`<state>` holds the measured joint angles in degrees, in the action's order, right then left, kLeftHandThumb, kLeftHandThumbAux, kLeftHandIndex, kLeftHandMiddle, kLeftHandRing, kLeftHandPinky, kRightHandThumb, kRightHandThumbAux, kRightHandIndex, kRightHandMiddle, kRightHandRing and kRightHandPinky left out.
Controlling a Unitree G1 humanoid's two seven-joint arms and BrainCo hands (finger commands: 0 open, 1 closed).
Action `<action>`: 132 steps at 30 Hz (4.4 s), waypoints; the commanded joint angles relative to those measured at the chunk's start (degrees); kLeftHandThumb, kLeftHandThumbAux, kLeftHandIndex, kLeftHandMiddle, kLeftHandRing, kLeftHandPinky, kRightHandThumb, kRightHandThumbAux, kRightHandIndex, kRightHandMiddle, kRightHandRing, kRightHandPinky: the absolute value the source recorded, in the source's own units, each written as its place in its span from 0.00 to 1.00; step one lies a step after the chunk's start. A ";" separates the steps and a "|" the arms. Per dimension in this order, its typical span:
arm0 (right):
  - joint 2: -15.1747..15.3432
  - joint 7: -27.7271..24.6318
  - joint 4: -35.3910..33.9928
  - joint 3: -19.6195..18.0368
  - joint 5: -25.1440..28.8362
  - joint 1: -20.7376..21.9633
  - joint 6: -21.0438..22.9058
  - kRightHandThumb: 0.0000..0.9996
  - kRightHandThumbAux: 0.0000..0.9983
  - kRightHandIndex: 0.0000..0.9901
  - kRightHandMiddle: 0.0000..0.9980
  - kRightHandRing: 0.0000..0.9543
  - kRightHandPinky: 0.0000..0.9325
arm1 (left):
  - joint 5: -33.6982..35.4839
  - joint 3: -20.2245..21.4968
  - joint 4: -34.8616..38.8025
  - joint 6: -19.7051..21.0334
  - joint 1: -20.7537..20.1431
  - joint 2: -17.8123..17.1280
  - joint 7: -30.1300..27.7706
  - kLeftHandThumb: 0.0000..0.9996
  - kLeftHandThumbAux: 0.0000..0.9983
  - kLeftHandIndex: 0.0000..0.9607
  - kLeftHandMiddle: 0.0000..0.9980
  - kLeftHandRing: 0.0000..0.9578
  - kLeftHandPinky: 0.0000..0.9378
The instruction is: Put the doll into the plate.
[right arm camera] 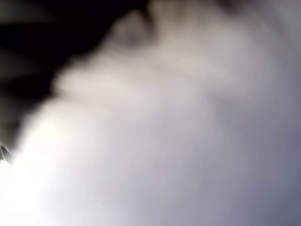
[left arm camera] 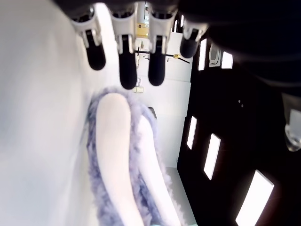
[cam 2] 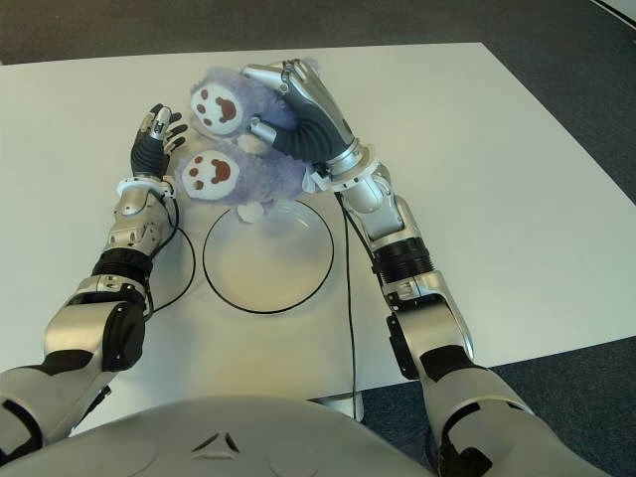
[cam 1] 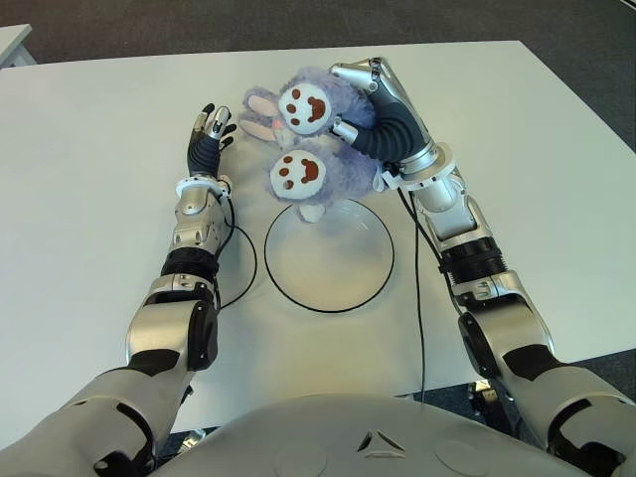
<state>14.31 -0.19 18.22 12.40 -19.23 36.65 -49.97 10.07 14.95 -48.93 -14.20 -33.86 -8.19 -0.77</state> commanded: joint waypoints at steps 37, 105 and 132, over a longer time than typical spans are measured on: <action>-1.03 -11.96 -7.43 0.97 7.31 -8.12 2.71 0.74 0.71 0.44 0.81 0.86 0.91 | -0.63 -0.25 -1.17 2.35 1.45 -0.36 0.00 0.00 0.42 0.01 0.16 0.14 0.03; 1.00 -21.29 -11.14 5.48 8.92 -15.88 8.42 0.68 0.72 0.43 0.68 0.71 0.70 | -0.59 -0.24 -1.05 2.13 1.62 -0.52 -0.39 0.00 0.41 0.00 0.15 0.14 0.04; 0.82 -22.31 -11.22 6.05 10.12 -17.55 8.46 0.68 0.72 0.42 0.61 0.62 0.57 | -0.60 -0.28 -0.54 2.46 1.84 -0.60 -0.36 0.00 0.41 0.00 0.17 0.16 0.05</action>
<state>14.93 -21.38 6.70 17.60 -9.45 20.75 -43.02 9.57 14.70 -48.59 -13.17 -33.73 -8.55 -0.81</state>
